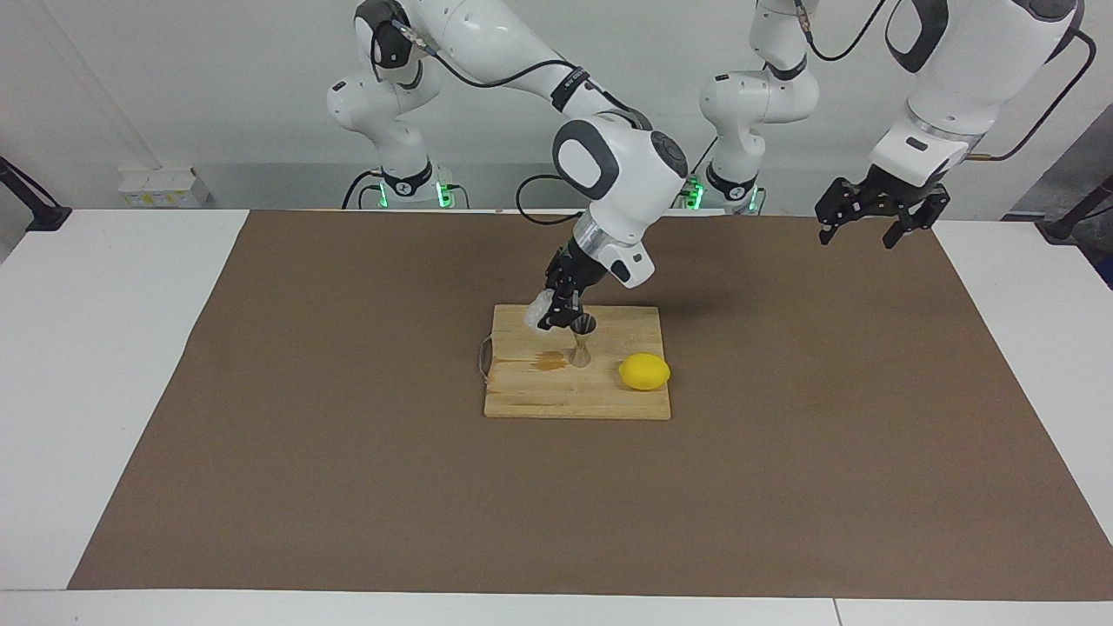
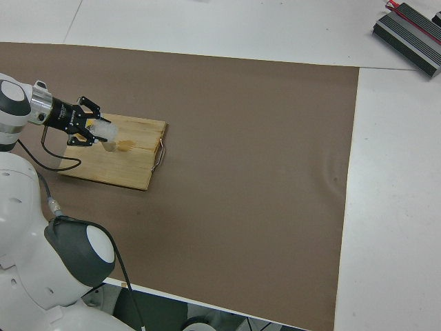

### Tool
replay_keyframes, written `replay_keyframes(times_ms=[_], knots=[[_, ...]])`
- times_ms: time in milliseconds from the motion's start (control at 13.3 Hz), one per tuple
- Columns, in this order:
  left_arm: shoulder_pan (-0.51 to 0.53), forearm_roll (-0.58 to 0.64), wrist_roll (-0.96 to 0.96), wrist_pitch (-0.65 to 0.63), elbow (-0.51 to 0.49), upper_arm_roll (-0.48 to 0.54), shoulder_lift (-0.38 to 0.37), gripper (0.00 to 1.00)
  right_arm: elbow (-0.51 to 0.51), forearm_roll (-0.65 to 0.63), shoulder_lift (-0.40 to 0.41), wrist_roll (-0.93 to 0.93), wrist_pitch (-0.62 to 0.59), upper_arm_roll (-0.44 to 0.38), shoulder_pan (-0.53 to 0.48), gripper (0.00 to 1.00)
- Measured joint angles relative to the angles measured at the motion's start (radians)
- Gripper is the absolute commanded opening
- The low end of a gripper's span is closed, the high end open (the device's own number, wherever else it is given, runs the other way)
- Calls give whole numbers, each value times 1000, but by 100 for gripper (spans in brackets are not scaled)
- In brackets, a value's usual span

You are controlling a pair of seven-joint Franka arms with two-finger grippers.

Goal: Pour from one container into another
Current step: 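Carry the white cup with the right gripper over the board, then tilt the white cup with the right gripper above the metal cup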

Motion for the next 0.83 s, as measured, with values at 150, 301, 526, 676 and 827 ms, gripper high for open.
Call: replay_keyframes(times_ms=[150,301,526,676,827], knots=[[0,0,0,0,0,0,0,100,7,0,2,4,0,0,0,13],[0,-1,0,0,0,0,0,100,12,0,2,4,0,-1,1,12],[0,-1,0,0,0,0,0,100,14,-12,6,6,0,0,15,12],[0,-1,0,1,0,0,0,100,15,-23,16,17,0,0,24,12],[0,-1,0,1,0,0,0,100,17,-33,23,19,0,0,26,12]])
